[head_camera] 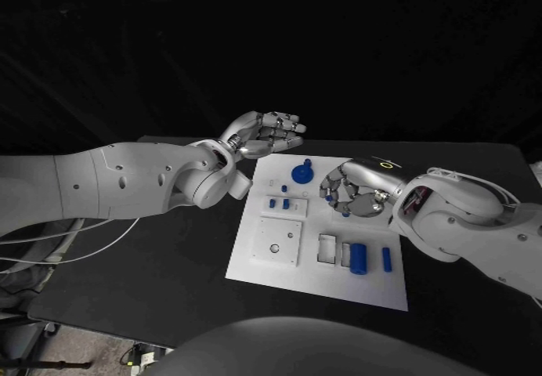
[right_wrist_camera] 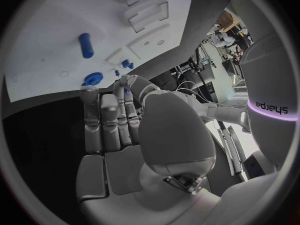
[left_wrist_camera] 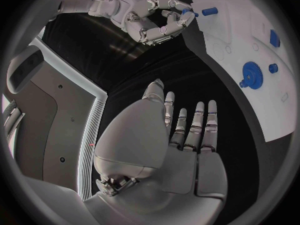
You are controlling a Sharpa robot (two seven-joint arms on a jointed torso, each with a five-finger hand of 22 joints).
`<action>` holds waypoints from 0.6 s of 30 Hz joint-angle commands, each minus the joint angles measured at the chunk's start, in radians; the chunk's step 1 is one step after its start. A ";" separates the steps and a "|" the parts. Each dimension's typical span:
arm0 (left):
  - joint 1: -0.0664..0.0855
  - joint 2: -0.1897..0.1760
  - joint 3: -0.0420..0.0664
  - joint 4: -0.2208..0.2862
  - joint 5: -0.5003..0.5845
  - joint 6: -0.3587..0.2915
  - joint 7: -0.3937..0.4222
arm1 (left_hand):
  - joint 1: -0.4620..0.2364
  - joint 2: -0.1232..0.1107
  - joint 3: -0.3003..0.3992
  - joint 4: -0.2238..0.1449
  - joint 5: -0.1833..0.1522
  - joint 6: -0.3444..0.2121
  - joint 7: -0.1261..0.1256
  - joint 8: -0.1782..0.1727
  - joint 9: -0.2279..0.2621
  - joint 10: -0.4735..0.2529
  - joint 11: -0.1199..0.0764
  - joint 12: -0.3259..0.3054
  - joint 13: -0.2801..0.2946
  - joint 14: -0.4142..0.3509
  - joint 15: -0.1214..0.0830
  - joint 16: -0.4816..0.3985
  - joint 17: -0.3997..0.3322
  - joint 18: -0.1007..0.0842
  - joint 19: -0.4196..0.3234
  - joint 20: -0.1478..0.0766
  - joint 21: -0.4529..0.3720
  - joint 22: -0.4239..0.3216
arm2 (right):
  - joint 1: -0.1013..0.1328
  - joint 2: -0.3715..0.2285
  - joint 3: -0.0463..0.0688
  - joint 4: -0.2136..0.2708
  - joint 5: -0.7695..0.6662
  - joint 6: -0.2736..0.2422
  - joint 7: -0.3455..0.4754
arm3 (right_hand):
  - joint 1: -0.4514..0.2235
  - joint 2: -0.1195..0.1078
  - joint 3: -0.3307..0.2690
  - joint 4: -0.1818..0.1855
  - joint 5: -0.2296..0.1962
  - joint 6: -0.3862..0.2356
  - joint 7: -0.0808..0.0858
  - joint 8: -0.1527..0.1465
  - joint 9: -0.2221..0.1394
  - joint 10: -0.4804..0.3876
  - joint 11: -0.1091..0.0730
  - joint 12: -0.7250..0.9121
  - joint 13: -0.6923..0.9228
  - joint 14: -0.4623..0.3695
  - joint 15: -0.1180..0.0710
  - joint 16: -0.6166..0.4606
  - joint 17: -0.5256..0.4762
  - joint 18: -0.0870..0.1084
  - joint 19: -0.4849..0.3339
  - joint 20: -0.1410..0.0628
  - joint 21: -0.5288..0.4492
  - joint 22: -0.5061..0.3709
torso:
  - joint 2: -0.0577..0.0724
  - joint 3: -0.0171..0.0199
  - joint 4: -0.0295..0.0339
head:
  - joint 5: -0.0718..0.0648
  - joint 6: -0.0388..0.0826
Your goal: Assemble the parts on the task board
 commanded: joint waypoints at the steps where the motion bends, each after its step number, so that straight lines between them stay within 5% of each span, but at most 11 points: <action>1: 0.000 0.001 0.001 0.005 0.004 -0.006 0.006 | 0.010 -0.001 -0.005 0.001 0.004 0.002 0.007 0.001 -0.001 0.001 0.007 0.005 -0.001 0.009 0.000 0.006 -0.002 -0.017 0.008 0.003 0.006 -0.002 | -0.007 0.020 0.000 0.011 -0.003 0.074 -0.010 | -0.010 0.001 0.000 0.007 -0.008 -0.012 0.002 -0.008 -0.003 0.004 0.001 -0.005 -0.002 0.004 0.005 0.005 0.002 0.005 -0.001 0.002 0.003 0.072 | -0.001 -0.0004 0.0008 | 0.036 0.000; 12: 0.000 -0.005 0.001 0.010 0.004 -0.015 0.004 | 0.006 0.004 -0.007 0.002 0.004 0.002 0.010 0.001 -0.001 0.003 0.010 0.010 -0.002 0.009 0.002 0.007 -0.004 -0.017 0.009 0.003 0.007 -0.003 | -0.052 0.115 0.000 -0.013 0.044 0.133 -0.014 | -0.015 0.002 0.004 0.011 -0.016 -0.023 0.005 -0.024 -0.014 0.002 0.004 -0.010 -0.006 0.002 0.008 0.005 -0.002 0.007 -0.007 0.005 -0.003 0.070 | -0.001 -0.0017 -0.0003 | 0.100 0.000; 18: 0.000 -0.003 0.001 0.013 0.004 -0.026 0.015 | 0.006 0.006 -0.018 0.002 -0.003 -0.002 0.009 -0.001 -0.002 0.000 0.011 0.019 -0.008 -0.045 -0.012 -0.023 -0.016 -0.022 0.001 0.002 0.004 -0.010 | -0.076 0.148 0.000 -0.042 0.056 0.142 -0.018 | -0.016 0.002 0.004 0.012 -0.019 -0.023 0.006 -0.026 -0.016 0.002 0.005 -0.011 -0.006 0.003 0.009 0.007 0.001 0.007 -0.009 0.005 -0.005 0.069 | 0.001 -0.0012 0.0006 | 0.114 0.000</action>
